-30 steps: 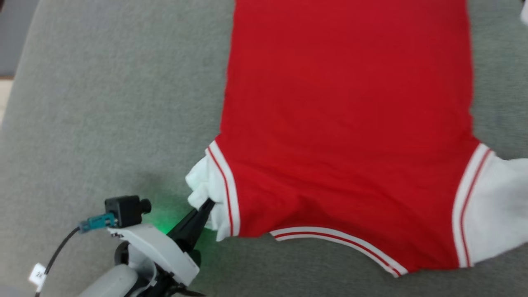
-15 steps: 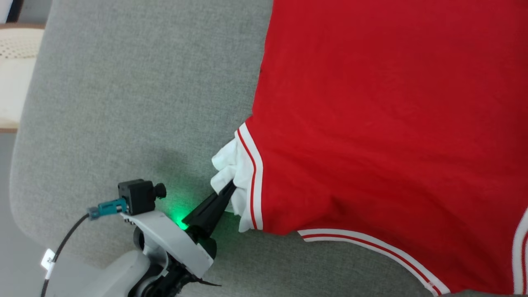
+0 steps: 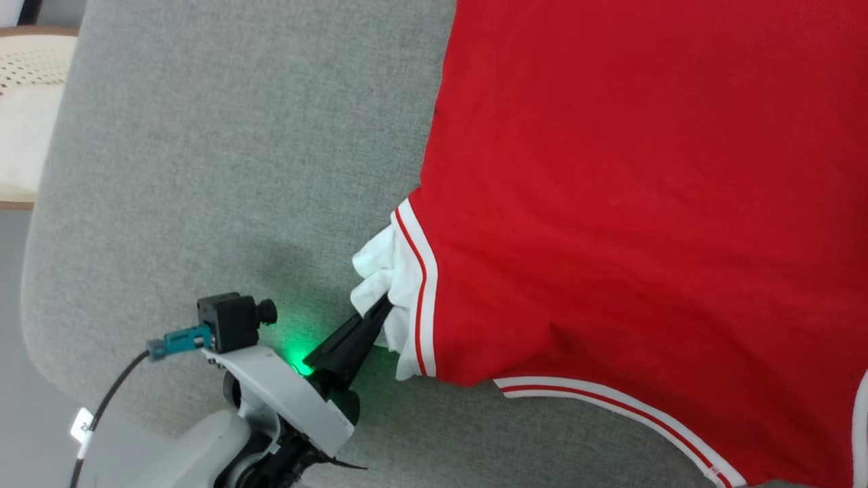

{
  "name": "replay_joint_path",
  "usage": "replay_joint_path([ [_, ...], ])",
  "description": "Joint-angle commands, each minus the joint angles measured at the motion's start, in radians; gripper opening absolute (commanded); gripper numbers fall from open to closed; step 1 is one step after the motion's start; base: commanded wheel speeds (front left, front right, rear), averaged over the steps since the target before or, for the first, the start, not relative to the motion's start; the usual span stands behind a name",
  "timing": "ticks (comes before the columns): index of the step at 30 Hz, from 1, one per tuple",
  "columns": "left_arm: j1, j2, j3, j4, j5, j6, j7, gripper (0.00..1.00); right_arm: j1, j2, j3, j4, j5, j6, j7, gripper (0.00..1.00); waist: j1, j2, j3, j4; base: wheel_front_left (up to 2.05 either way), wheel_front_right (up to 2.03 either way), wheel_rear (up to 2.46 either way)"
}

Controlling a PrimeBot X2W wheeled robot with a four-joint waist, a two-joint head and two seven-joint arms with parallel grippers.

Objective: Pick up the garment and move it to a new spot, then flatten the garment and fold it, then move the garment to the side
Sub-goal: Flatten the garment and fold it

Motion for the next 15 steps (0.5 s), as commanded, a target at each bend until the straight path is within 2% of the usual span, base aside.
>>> replay_joint_path([
  [1, 0.037, 0.019, -0.014, 0.102, -0.004, 0.037, 0.019, 0.0, 0.008, 0.004, -0.011, 0.018, -0.006, -0.002, -0.013, 0.0, 0.0, 0.0, -0.017, -0.004, 0.0, 0.0, 0.0],
  [9, 0.032, 0.018, 0.007, 0.084, -0.009, 0.039, -0.003, 0.0, -0.004, 0.011, 0.019, 0.09, 0.027, -0.002, -0.046, 0.0, 0.0, 0.0, -0.097, -0.045, 0.0, 0.0, 0.0],
  [15, 0.049, 0.03, 0.024, 0.07, -0.019, 0.047, -0.018, 0.0, 0.039, -0.006, 0.149, 0.184, 0.139, -0.002, -0.003, 0.0, 0.0, 0.0, -0.196, -0.106, 0.0, 0.0, 0.0],
])
